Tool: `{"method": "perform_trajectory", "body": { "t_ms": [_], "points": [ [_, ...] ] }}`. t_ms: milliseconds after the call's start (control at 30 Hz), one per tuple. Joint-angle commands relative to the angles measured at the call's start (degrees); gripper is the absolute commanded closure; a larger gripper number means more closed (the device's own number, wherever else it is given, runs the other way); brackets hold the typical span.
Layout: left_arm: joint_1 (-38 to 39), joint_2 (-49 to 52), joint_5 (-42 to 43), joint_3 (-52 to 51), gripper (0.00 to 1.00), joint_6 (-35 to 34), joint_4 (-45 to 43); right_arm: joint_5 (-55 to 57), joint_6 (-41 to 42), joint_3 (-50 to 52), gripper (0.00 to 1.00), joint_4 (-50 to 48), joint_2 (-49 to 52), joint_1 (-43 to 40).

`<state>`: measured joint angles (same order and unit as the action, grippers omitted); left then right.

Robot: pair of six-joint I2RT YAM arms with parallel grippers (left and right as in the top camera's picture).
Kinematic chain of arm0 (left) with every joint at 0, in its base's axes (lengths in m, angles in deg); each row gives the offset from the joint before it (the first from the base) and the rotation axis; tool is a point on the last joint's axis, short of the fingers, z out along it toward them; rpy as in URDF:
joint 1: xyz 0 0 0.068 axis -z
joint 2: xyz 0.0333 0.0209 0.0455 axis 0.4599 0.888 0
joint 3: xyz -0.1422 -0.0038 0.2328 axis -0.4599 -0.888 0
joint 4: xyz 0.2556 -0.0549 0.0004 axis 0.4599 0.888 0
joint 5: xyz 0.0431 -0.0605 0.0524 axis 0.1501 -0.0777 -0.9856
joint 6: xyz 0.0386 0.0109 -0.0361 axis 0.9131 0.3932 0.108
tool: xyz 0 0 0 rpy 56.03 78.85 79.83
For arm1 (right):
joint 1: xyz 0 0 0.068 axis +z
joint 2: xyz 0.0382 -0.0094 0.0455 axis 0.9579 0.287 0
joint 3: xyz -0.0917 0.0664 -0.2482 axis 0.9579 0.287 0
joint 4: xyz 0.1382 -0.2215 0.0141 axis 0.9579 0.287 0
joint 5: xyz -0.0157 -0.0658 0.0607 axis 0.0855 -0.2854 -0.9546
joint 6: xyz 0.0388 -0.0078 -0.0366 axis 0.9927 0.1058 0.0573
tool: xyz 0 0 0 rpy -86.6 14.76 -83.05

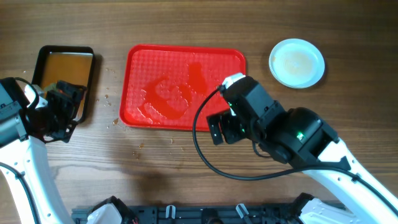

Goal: Clean dirty plates on tray and stack at the side

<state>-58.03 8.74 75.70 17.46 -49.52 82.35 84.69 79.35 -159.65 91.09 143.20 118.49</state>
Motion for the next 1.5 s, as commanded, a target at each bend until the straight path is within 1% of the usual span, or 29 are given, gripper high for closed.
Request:
{"method": "perform_trajectory", "body": {
  "t_ms": [0, 67, 167, 300, 367, 533, 600, 733, 833, 933, 1033, 1067, 1167, 1200, 1267, 1467],
  "points": [
    [0.0, 0.0, 0.5, 0.1, 0.00, -0.6, 0.0, 2.7, -2.5, 6.9, 0.00, -8.1, -4.7, -2.6],
    [0.0, 0.0, 0.5, 0.1, 0.00, -0.6, 0.0, -2.3, -7.3, 14.1, 0.00, -18.8, -8.9, -6.9],
    [0.0, 0.0, 0.5, 0.1, 0.00, -0.6, 0.0, -12.5, -12.3, 24.0, 0.00, -31.3, -14.0, -15.1],
    [0.0, 0.0, 0.5, 0.1, 0.00, -0.6, 0.0, -19.8, -12.3, 37.4, 0.00, -41.8, -23.1, -25.3],
    [0.0, 0.0, 0.5, 0.1, 0.00, -0.6, 0.0, -21.6, -12.1, 47.1, 0.00, -48.5, -31.6, -29.4],
    [0.0, 0.0, 0.5, 0.1, 0.00, -0.6, 0.0, -21.7, -10.5, 62.3, 0.00, -54.9, -51.2, -34.8],
    [0.0, 0.0, 0.5, 0.1, 0.00, -0.6, 0.0, -21.7, -10.5, 65.3, 0.00, -56.7, -55.8, -36.1],
    [0.0, 0.0, 0.5, 0.1, 0.00, -0.6, 0.0, -21.7, -10.1, 70.1, 0.00, -57.1, -65.1, -39.8],
    [0.0, 0.0, 0.5, 0.1, 0.00, -0.6, 0.0, -20.5, -8.9, 72.8, 0.00, -57.4, -70.0, -41.8],
    [0.0, 0.0, 0.5, 0.1, 0.00, -0.6, 0.0, -15.0, -3.7, 75.4, 0.00, -58.6, -73.0, -42.0],
    [0.0, 0.0, 0.5, 0.1, 0.00, -0.6, 0.0, -12.2, -1.7, 78.5, 0.00, -63.2, -73.0, -42.0],
    [0.0, 0.0, 0.5, 0.1, 0.00, -0.6, 0.0, -11.2, -2.2, 78.8, 0.00, -63.8, -73.0, -42.0],
    [0.0, 0.0, 0.5, 0.1, 0.00, -0.6, 0.0, -11.3, -11.1, 78.7, 0.00, -63.6, -73.0, -42.0],
    [0.0, 0.0, 0.5, 0.1, 0.00, -0.6, 0.0, -11.3, -16.2, 78.7, 0.00, -63.5, -73.0, -42.0],
    [0.0, 0.0, 0.5, 0.1, 0.00, -0.6, 0.0, -11.3, -21.0, 78.7, 0.00, -63.5, -73.0, -42.4],
    [0.0, 0.0, 0.5, 0.1, 0.00, -0.6, 0.0, -11.1, -21.2, 78.7, 0.00, -63.5, -72.9, -45.5]
  ]
}}
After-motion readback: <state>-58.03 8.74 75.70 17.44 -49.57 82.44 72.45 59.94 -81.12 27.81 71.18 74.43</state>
